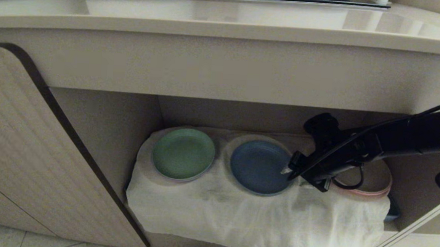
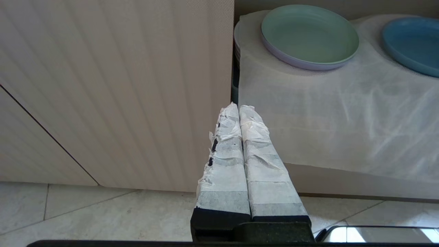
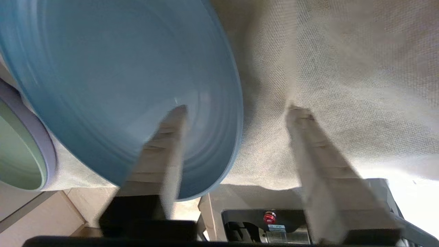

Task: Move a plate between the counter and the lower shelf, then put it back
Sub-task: Put the plate in the cupboard

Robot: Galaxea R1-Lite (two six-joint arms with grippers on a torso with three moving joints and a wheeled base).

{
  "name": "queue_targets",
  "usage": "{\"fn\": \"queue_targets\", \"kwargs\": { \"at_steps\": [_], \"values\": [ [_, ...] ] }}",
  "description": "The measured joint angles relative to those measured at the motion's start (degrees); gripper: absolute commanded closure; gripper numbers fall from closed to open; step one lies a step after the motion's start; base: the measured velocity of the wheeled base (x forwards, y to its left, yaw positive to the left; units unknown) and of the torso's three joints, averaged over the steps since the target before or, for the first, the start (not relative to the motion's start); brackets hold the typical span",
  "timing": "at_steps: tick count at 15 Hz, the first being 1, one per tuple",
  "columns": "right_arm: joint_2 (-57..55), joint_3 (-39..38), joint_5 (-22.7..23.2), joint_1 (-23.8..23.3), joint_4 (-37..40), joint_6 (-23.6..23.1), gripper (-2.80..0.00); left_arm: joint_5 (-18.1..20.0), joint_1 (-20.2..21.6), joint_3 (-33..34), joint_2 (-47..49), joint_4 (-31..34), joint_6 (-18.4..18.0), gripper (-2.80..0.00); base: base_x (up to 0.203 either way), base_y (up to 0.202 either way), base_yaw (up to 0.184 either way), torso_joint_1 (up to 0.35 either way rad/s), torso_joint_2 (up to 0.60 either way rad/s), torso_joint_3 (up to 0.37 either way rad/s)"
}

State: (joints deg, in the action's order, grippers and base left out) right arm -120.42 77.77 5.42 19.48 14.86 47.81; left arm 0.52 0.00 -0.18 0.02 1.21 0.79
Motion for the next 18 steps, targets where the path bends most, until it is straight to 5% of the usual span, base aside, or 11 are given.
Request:
{"fn": "queue_targets", "kwargs": {
  "at_steps": [18],
  "values": [
    [10.7, -10.7, 0.0, 0.0, 3.0, -9.0, -2.8, 0.0, 0.0, 0.0, 0.0, 0.0, 0.0, 0.0, 0.0, 0.0, 0.0, 0.0, 0.0, 0.0]
  ]
}}
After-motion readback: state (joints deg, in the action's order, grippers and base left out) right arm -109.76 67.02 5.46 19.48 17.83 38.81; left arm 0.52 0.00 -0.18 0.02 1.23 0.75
